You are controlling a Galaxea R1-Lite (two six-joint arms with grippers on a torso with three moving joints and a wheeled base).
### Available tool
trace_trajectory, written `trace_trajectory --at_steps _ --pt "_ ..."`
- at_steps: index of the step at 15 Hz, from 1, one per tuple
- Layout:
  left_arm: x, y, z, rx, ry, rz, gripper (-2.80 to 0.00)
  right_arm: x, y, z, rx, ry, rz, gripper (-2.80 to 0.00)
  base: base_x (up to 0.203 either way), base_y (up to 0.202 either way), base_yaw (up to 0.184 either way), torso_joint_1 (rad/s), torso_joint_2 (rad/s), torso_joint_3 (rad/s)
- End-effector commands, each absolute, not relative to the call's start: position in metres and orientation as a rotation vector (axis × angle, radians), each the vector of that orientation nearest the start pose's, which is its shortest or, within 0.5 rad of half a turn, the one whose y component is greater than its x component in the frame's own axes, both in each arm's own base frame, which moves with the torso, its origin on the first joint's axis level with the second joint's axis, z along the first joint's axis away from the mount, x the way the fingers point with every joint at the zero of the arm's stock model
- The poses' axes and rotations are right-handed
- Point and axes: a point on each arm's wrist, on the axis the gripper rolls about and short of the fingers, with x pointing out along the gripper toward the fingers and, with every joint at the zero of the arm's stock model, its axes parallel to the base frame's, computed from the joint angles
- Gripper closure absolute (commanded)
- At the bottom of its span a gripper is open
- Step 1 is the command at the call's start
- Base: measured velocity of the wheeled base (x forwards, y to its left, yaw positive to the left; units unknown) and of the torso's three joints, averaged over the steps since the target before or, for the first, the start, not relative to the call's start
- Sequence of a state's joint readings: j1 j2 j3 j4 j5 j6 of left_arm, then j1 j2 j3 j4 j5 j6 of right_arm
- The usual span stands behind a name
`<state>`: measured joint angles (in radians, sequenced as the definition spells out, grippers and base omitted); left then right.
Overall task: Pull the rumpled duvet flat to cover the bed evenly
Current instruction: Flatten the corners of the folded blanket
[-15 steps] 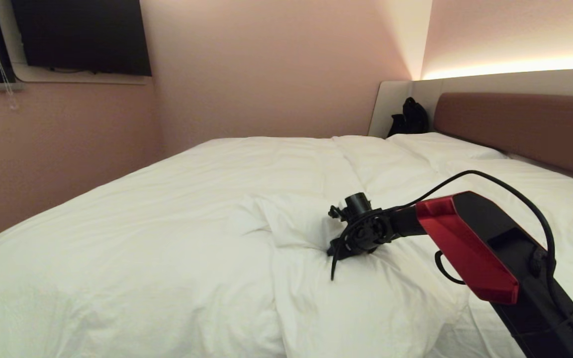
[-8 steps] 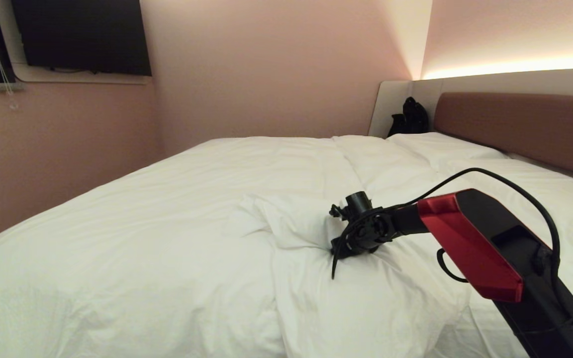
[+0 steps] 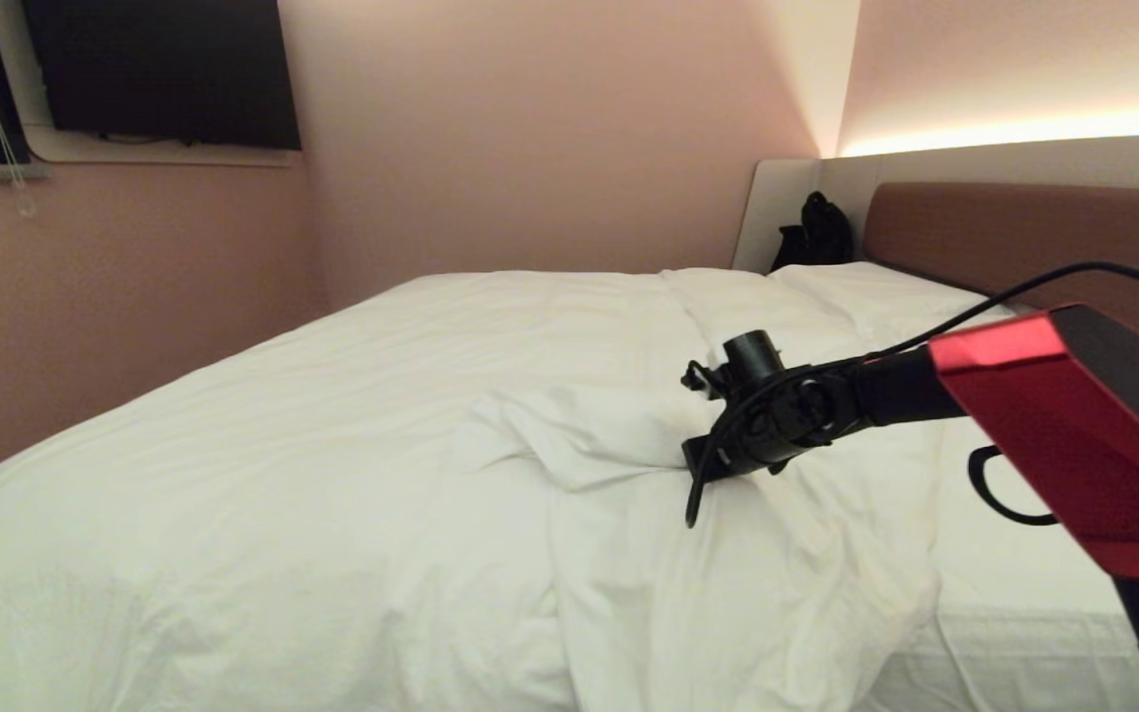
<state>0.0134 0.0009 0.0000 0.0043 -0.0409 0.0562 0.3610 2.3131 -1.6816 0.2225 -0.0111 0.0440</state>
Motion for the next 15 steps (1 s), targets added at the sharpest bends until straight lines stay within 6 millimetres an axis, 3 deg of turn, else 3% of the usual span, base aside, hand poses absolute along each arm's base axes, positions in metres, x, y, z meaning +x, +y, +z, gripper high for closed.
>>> trace_trajectory --at_steps 1,2,5,9,12,15 --pt "-0.023 -0.001 0.075 0.057 0.005 -0.028 0.0 0.386 0.142 0.168 -0.096 0.749 0.308 0.0 0.0 0.0 0.0 0.0 0.0 0.0" --pt "-0.023 -0.001 0.075 0.057 0.005 -0.028 0.0 0.37 0.134 0.176 -0.094 0.751 0.302 0.0 0.0 0.0 0.0 0.0 0.0 0.0" --pt "-0.023 -0.001 0.075 0.057 0.005 -0.028 0.0 0.353 0.121 0.18 -0.092 0.767 0.286 0.0 0.0 0.0 0.0 0.0 0.0 0.0" --pt "-0.023 -0.001 0.075 0.057 0.005 -0.028 0.0 0.266 0.079 0.219 -0.072 0.702 0.253 0.0 0.0 0.0 0.0 0.0 0.0 0.0" --pt "-0.023 -0.001 0.075 0.057 0.005 -0.028 0.0 0.209 0.05 0.219 -0.054 0.687 0.203 0.0 0.0 0.0 0.0 0.0 0.0 0.0" --pt "-0.023 -0.001 0.075 0.057 0.005 -0.028 0.0 0.164 0.024 0.204 -0.062 0.69 0.131 0.0 0.0 0.0 0.0 0.0 0.0 0.0"
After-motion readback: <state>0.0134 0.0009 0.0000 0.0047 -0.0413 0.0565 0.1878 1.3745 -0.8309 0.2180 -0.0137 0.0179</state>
